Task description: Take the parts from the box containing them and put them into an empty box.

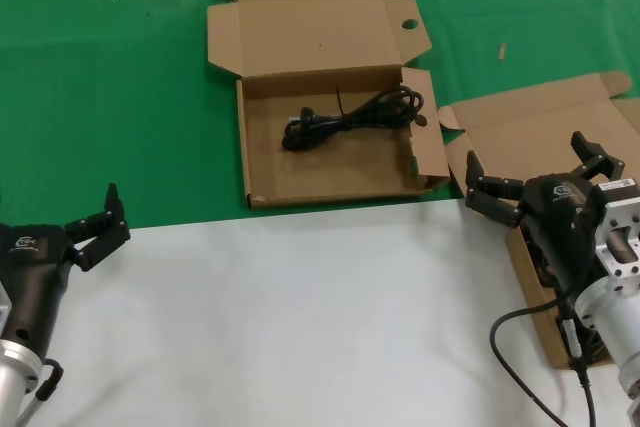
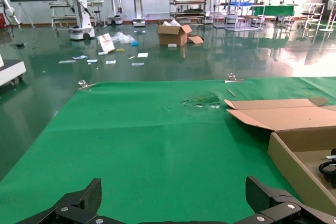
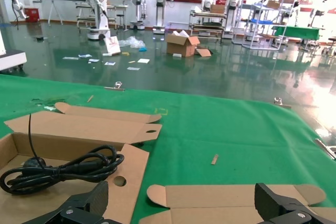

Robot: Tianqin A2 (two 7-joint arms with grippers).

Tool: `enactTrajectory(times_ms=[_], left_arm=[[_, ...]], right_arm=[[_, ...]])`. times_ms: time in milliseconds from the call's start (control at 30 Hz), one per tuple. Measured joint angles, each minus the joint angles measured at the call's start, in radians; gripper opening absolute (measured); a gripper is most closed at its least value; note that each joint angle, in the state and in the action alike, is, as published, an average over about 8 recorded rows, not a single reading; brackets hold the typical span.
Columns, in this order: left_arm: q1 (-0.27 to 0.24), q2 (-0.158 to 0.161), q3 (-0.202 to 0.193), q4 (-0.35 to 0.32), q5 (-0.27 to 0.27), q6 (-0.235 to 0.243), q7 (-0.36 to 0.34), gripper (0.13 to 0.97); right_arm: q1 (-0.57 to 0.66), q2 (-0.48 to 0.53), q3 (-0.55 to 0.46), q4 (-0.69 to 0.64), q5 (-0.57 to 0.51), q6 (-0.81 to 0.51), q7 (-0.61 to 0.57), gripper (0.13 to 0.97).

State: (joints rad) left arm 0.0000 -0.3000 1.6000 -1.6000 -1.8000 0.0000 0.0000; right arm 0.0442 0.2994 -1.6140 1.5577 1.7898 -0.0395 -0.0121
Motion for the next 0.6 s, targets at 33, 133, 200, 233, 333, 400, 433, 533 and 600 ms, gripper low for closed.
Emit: enactTrajectory(times_ms=[33,133,200,233,333,400,433,533,600], left_arm=[[0.000,0.000,0.000,0.000,0.000,0.000,0.000,0.966],[0.000,0.000,0.000,0.000,0.000,0.000,0.000,0.966],[0.000,0.000,0.000,0.000,0.000,0.000,0.000,0.966],[0.000,0.000,0.000,0.000,0.000,0.000,0.000,0.966],[0.000,0.000,0.000,0.000,0.000,0.000,0.000,0.966],[0.000,0.000,0.000,0.000,0.000,0.000,0.000,0.966],[0.000,0.000,0.000,0.000,0.000,0.000,0.000,0.966],[0.000,0.000,0.000,0.000,0.000,0.000,0.000,0.966],[0.000,0.000,0.000,0.000,0.000,0.000,0.000,0.966]], right_arm=[[0.000,0.000,0.000,0.000,0.000,0.000,0.000,0.966],[0.000,0.000,0.000,0.000,0.000,0.000,0.000,0.966],[0.000,0.000,0.000,0.000,0.000,0.000,0.000,0.966],[0.000,0.000,0.000,0.000,0.000,0.000,0.000,0.966],[0.000,0.000,0.000,0.000,0.000,0.000,0.000,0.966],[0.000,0.000,0.000,0.000,0.000,0.000,0.000,0.966],[0.000,0.000,0.000,0.000,0.000,0.000,0.000,0.966],[0.000,0.000,0.000,0.000,0.000,0.000,0.000,0.966],[0.000,0.000,0.000,0.000,0.000,0.000,0.000,0.966]])
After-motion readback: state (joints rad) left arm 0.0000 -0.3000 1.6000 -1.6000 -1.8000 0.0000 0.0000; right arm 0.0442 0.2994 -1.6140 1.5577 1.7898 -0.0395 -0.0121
